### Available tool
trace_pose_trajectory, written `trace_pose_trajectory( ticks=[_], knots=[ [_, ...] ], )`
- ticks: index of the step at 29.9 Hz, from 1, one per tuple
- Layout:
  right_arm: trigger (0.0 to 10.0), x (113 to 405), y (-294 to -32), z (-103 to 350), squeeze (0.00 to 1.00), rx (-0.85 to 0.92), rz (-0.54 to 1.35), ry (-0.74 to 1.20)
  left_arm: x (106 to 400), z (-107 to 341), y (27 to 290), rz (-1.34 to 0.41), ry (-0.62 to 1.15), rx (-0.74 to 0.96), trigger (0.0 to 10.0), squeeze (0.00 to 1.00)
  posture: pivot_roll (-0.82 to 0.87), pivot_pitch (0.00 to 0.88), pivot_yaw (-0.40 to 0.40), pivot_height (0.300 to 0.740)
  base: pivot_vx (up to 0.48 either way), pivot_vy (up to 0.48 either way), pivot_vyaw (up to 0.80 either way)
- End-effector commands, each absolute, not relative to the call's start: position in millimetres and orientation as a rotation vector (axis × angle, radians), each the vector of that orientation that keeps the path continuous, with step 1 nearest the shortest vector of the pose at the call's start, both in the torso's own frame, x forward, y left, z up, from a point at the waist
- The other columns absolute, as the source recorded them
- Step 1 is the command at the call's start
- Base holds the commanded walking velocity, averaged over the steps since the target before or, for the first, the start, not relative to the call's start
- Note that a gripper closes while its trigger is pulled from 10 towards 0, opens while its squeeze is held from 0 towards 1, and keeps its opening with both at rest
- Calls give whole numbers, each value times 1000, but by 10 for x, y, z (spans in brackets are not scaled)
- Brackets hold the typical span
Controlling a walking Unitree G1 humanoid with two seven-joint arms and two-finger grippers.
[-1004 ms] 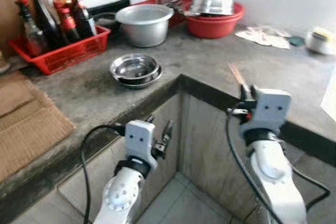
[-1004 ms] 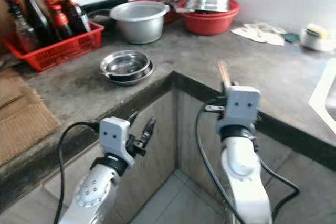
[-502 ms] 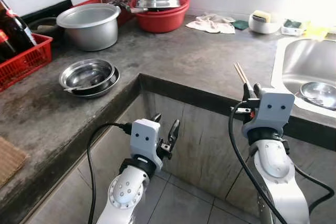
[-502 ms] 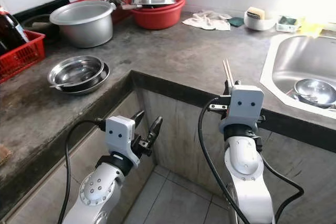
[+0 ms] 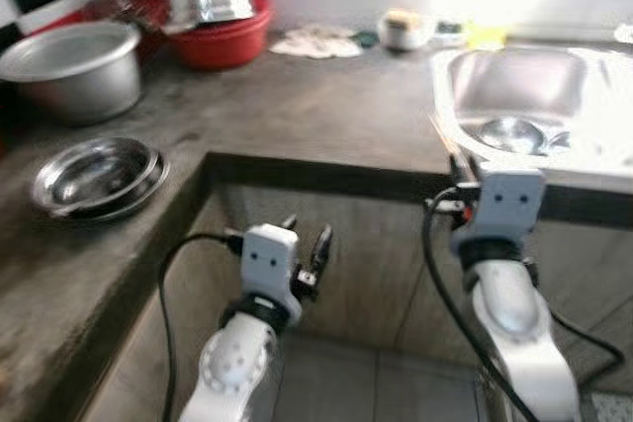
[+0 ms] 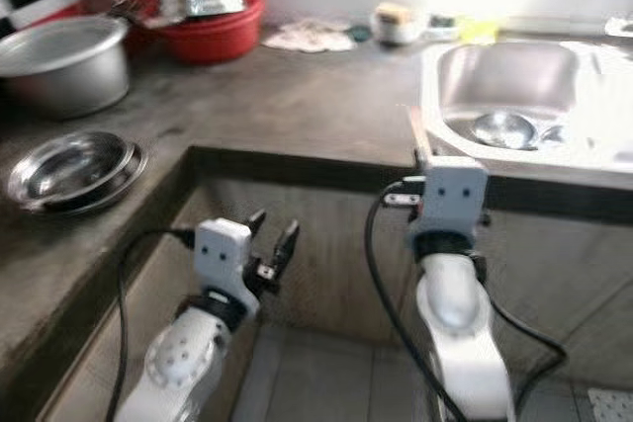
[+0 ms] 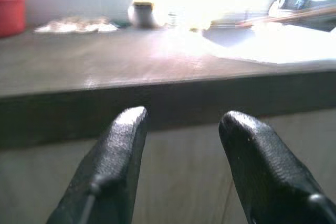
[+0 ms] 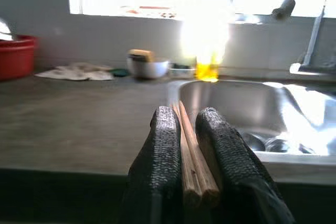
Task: Kitchen organization
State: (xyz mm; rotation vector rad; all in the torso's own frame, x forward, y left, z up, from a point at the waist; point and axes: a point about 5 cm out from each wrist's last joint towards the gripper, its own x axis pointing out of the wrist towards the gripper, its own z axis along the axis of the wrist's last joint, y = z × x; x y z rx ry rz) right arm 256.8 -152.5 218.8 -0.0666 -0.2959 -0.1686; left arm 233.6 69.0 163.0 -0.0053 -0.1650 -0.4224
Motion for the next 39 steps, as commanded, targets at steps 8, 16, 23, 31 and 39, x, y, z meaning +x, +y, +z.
trace_pose_trajectory(
  ticks=[8,16,23,31,39],
  knots=[
    [10000,2588,-1445,2220,0,-75,-147,-304,2320,1600,731,-422,-167,30,10000,0,76,59,21,740,191,-329,0],
    [10000,2604,-1442,2243,0,-74,-146,-307,2316,1587,740,-425,-162,39,10000,0,75,58,22,740,262,-398,0],
    [10000,2669,-1530,2529,0,-122,-168,-417,2319,1590,739,-422,-164,37,10000,0,73,65,25,740,275,-390,0],
    [10000,2725,-1647,2666,0,-157,-219,-450,2327,1591,745,-416,-165,39,10000,0,74,68,21,740,313,-360,0],
    [10000,2765,-1707,2654,0,-140,-239,-414,2332,1587,751,-414,-164,42,10000,0,73,69,22,740,355,-318,0]
  ],
)
